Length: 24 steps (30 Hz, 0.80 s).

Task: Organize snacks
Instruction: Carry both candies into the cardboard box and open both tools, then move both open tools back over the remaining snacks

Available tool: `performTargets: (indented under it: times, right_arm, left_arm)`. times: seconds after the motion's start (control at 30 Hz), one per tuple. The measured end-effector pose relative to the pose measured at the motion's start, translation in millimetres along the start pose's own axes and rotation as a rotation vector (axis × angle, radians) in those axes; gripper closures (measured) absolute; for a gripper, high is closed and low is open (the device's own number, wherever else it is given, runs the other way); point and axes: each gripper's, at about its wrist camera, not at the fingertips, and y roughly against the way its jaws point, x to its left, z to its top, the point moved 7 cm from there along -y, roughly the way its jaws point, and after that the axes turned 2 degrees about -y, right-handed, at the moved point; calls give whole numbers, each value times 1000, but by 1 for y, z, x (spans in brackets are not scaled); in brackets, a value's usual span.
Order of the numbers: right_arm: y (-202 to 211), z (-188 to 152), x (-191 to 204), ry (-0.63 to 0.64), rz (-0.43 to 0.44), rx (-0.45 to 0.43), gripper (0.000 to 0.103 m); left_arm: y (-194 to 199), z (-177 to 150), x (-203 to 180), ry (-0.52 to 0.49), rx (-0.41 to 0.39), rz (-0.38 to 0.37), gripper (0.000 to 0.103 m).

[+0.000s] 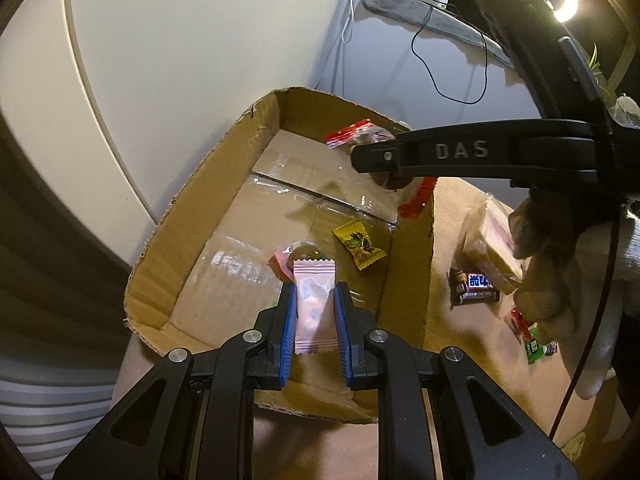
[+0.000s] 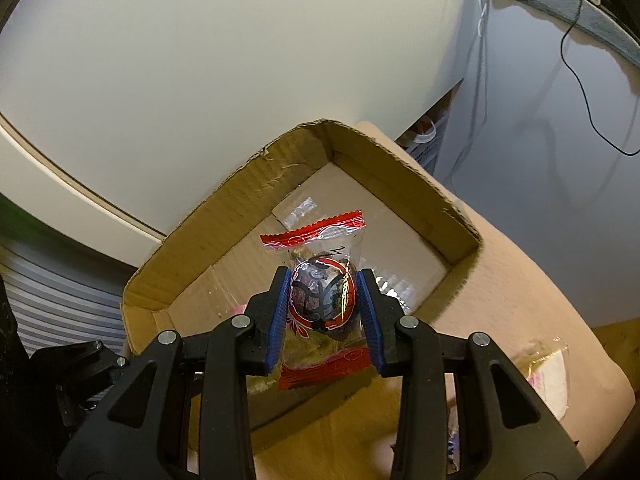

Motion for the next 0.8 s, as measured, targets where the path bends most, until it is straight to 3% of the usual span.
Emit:
performTargets:
  times: [0.3, 0.37, 0.43, 0.53, 0.63, 0.8]
  right_arm:
    - [-8, 0, 5, 14, 5, 8, 67]
    - [-8, 0, 6, 16, 4, 7, 62]
    - [-6, 1, 7, 18, 3, 0, 48]
    - [-2, 3, 9, 22, 1, -11, 43]
    - [0, 4, 9, 22, -7, -16, 29]
    - [6, 6, 4, 10, -24, -28, 23]
  left_arm:
    - [0, 3, 1, 3, 0, 2, 85]
    - [-1, 2, 1, 3, 3, 6, 83]
    - [-1, 3, 2, 5, 4, 11, 76]
    - [-1, 4, 3, 12, 1, 13, 72]
    - [-1, 4, 4, 15, -1, 21, 57]
    - [2, 4, 4, 13, -5, 29, 54]
